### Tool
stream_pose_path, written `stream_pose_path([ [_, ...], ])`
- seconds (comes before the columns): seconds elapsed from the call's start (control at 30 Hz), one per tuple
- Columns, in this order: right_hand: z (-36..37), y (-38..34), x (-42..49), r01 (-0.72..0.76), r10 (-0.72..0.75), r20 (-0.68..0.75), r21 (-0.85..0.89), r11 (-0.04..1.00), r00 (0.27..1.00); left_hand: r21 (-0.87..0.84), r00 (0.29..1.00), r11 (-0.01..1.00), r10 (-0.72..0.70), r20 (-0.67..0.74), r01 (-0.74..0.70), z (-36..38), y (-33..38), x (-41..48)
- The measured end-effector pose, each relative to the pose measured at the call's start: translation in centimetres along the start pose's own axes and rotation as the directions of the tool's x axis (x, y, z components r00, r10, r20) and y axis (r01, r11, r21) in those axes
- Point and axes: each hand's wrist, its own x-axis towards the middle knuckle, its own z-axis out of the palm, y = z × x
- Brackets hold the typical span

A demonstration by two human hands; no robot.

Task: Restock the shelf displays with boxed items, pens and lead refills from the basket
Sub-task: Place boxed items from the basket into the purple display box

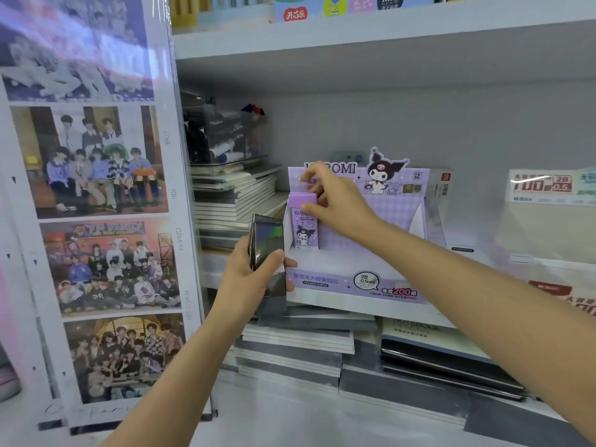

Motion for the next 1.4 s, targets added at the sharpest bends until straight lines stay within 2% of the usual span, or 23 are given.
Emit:
stream_pose_path([
  [0.1, 1.0, 0.5, -1.4, 0.02, -0.025, -0.122, -0.041, 0.999, 0.992, -0.017, 1.0, 1.0, -0.012, 0.004, 0.012, -0.1, -0.1, -0.1],
  [0.2, 1.3, 0.4, -1.7, -0.006, -0.016, -0.191, -0.115, 0.993, 0.982, -0.063, 0.999, 0.998, -0.031, -0.005, 0.031, -0.2, -0.2, -0.2],
  [0.27, 0.7, 0.0, -1.6, -0.043, 0.018, -0.237, -0.101, 0.994, 0.971, -0.099, 0.999, 0.994, -0.037, -0.022, 0.034, -0.1, -0.2, -0.3],
  [0.3, 0.2, -0.4, -1.7, -0.074, 0.07, -0.248, -0.004, 0.997, 0.966, -0.114, 0.999, 0.993, -0.039, -0.031, 0.035, -0.1, -0.1, -0.5],
  [0.33, -0.3, -0.8, -1.9, -0.1, 0.136, -0.226, 0.164, 0.981, 0.965, -0.128, 0.998, 0.991, -0.043, -0.039, 0.037, 0.0, 0.1, -0.6],
  [0.4, -1.4, -1.8, -3.0, -0.167, 0.225, -0.051, 0.518, 0.839, 0.973, -0.152, 0.998, 0.988, -0.041, -0.039, 0.035, 0.4, 0.6, -0.8],
  [0.43, -1.6, -2.3, -3.7, -0.227, 0.232, 0.07, 0.598, 0.768, 0.97, -0.163, 0.999, 0.986, -0.034, -0.029, 0.029, 0.7, 0.8, -1.0],
  [0.5, -1.8, -3.2, -5.1, -0.299, 0.204, 0.22, 0.62, 0.726, 0.954, -0.181, 1.0, 0.983, -0.027, -0.006, 0.026, 1.3, 1.5, -1.3],
  [0.53, -1.9, -3.4, -5.5, -0.3, 0.206, 0.221, 0.619, 0.725, 0.953, -0.189, 0.999, 0.981, -0.037, 0.006, 0.037, 1.6, 1.9, -1.4],
  [0.67, -3.1, -3.4, -6.6, -0.296, 0.346, 0.081, 0.716, 0.633, 0.935, -0.204, 0.99, 0.969, -0.141, -0.002, 0.138, 1.6, 3.1, -2.4],
  [0.7, -3.6, -3.4, -7.1, -0.282, 0.341, 0.072, 0.73, 0.623, 0.937, -0.222, 0.988, 0.964, -0.154, -0.021, 0.145, 1.6, 3.6, -2.7],
  [0.77, -4.0, -3.2, -8.0, -0.219, 0.219, 0.093, 0.71, 0.67, 0.971, -0.297, 0.978, 0.936, -0.205, -0.029, 0.188, 1.4, 4.2, -2.9],
  [0.87, -4.9, -3.2, -9.5, -0.065, -0.026, 0.156, 0.553, 0.831, 0.987, -0.384, 0.938, 0.861, -0.344, 0.041, 0.333, 1.8, 5.7, -3.4],
  [0.93, -5.3, -3.0, -10.2, 0.019, -0.071, 0.118, 0.393, 0.919, 0.99, -0.431, 0.892, 0.792, -0.446, 0.076, 0.433, 2.0, 6.6, -3.7],
  [1.0, -5.6, -2.7, -10.7, 0.034, -0.045, 0.025, 0.348, 0.937, 0.999, -0.503, 0.863, 0.722, -0.493, 0.109, 0.476, 2.0, 7.3, -4.0],
  [1.07, -5.9, -2.5, -11.3, -0.026, 0.031, -0.006, 0.426, 0.904, 0.999, -0.572, 0.871, 0.681, -0.473, 0.133, 0.458, 1.8, 7.7, -4.1],
  [1.1, -6.0, -2.4, -11.5, -0.066, 0.075, -0.001, 0.476, 0.877, 0.997, -0.573, 0.881, 0.691, -0.454, 0.129, 0.44, 1.7, 7.9, -4.2],
  [1.2, -5.9, -2.5, -12.2, -0.189, 0.174, 0.084, 0.608, 0.771, 0.981, -0.464, 0.923, 0.81, -0.381, 0.049, 0.359, 2.3, 8.0, -4.4],
  [1.27, -5.7, -2.9, -12.4, -0.219, 0.172, 0.137, 0.663, 0.716, 0.976, -0.405, 0.952, 0.872, -0.306, -0.01, 0.276, 3.1, 7.8, -4.5],
  [1.4, -5.0, -3.7, -12.7, -0.246, 0.12, 0.23, 0.664, 0.707, 0.966, -0.394, 0.981, 0.907, -0.188, -0.057, 0.151, 3.6, 7.5, -4.5],
])
